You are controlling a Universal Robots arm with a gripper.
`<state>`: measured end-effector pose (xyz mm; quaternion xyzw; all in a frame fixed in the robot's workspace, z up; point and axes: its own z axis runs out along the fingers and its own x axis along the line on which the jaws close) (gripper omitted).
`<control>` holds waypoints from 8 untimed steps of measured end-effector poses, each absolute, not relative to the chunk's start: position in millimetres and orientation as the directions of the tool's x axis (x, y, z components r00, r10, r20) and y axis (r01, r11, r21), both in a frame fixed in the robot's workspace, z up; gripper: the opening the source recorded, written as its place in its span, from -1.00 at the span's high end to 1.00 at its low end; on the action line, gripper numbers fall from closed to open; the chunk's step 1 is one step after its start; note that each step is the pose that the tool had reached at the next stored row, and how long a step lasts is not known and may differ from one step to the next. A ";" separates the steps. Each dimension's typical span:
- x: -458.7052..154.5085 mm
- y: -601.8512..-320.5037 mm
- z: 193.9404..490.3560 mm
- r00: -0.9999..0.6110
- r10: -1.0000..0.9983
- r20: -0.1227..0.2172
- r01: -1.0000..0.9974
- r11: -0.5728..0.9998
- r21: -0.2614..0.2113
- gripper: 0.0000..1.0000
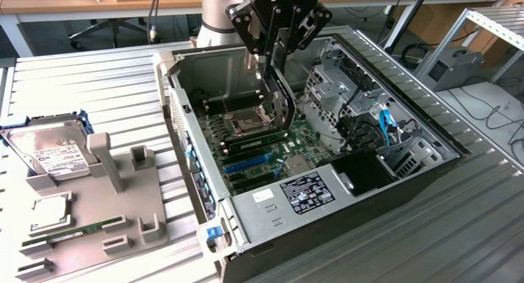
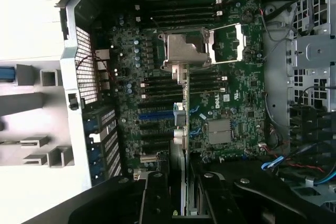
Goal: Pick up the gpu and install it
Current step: 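Pick up the gpu and move the gpu toward the slot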
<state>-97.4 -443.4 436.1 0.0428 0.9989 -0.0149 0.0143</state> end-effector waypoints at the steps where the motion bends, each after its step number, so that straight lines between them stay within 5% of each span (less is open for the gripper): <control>1: -96.6 -443.4 435.9 -0.996 0.085 -0.030 0.086 0.996 -0.029 0.48; 8: -90.8 -443.4 434.5 -0.996 0.085 -0.030 0.086 0.996 -0.028 0.48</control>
